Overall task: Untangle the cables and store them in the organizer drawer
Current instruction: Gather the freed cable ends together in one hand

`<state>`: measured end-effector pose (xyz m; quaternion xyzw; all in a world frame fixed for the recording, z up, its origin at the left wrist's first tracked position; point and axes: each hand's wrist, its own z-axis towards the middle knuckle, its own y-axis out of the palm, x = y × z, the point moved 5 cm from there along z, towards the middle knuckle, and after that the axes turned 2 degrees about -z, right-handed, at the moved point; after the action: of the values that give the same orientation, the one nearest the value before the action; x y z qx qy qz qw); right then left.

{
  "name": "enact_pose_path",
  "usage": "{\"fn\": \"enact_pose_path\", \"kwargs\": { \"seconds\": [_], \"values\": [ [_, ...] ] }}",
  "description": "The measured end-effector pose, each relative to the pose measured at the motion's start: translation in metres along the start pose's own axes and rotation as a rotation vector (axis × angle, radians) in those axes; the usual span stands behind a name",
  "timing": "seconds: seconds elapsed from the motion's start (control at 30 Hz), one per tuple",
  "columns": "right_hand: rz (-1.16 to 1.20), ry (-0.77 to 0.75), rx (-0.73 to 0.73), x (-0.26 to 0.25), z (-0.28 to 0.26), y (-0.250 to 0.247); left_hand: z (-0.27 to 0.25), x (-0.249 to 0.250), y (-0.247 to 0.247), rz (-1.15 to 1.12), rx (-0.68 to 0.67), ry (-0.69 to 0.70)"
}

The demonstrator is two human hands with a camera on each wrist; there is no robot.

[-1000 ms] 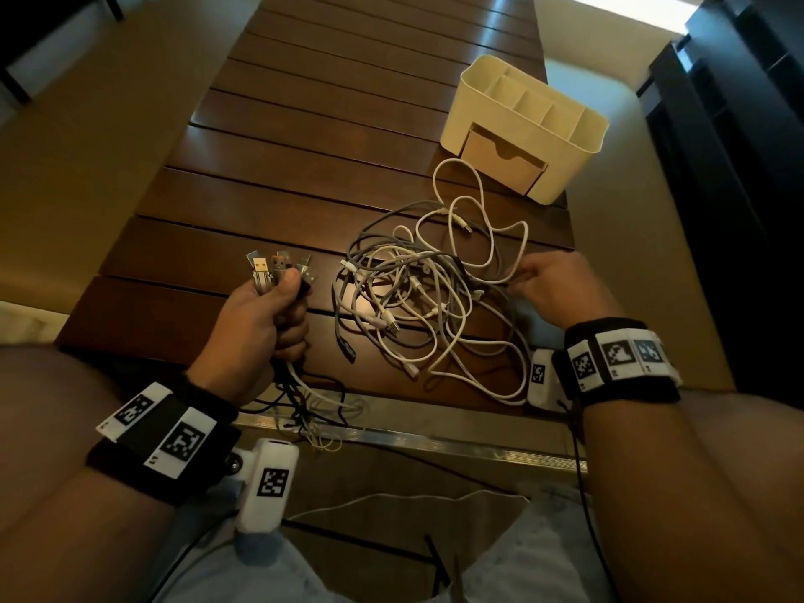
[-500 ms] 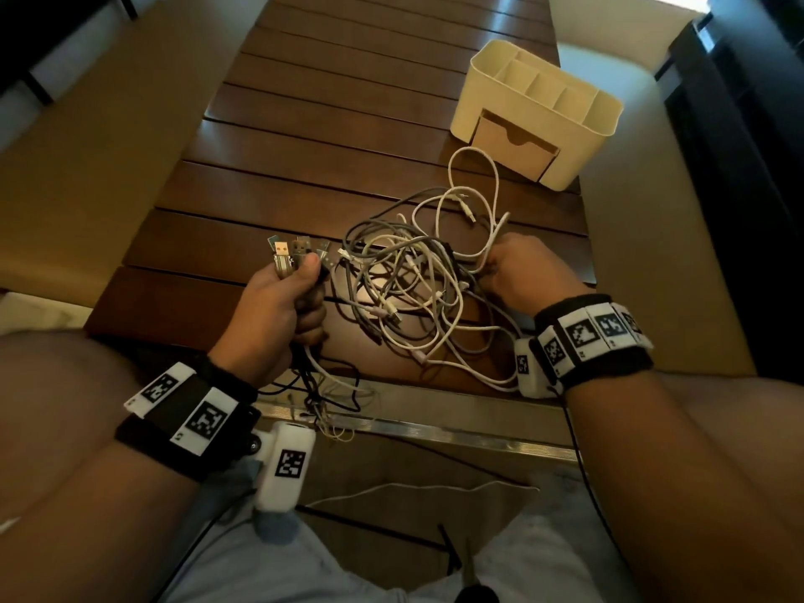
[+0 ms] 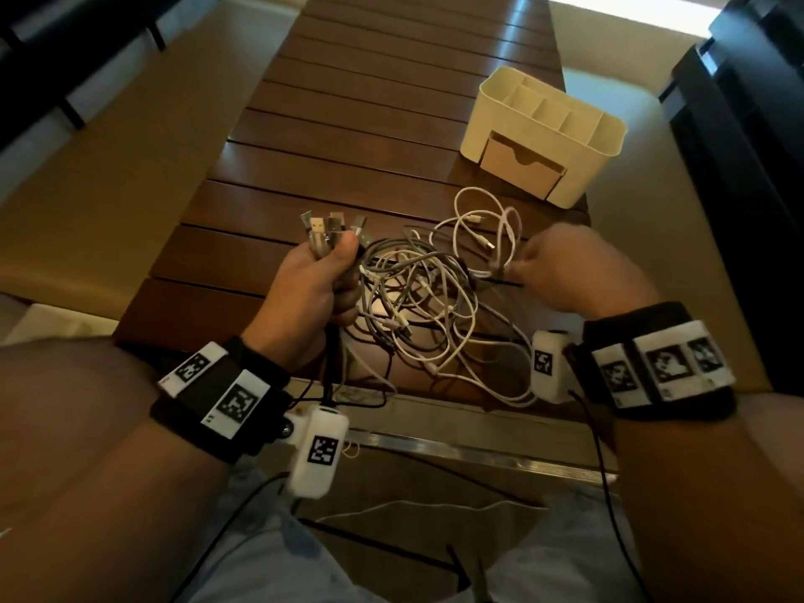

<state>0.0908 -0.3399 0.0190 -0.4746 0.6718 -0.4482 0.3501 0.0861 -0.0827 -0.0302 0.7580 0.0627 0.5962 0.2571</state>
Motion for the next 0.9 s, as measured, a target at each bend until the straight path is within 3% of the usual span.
{"fn": "enact_pose_path", "kwargs": {
  "seconds": [0.13,0.2,0.27,0.37,0.57,0.73,0.9],
  "values": [
    [0.753,-0.23,0.205,-0.029,-0.036,-0.031,0.013,0.005,0.02,0.0,-0.02,0.035],
    [0.939,-0.304,0.153,-0.046,-0.04,-0.015,0.014,0.003,0.026,0.017,-0.013,0.062],
    [1.043,-0.327,0.045,-0.063,-0.041,0.011,0.01,-0.001,0.027,0.035,-0.002,0.091],
    [1.194,-0.327,-0.004,-0.082,-0.043,0.033,0.006,-0.003,0.025,0.049,0.029,0.122],
    [1.247,-0.363,0.066,-0.096,-0.047,0.039,0.003,0.001,0.02,0.075,0.052,0.142],
    [1.254,-0.435,0.037,-0.1,-0.052,0.038,-0.001,0.003,0.017,0.093,0.058,0.145],
    [0.913,-0.503,0.032,-0.097,-0.048,0.044,-0.001,0.015,0.006,0.002,0.13,0.215]
  ]
}}
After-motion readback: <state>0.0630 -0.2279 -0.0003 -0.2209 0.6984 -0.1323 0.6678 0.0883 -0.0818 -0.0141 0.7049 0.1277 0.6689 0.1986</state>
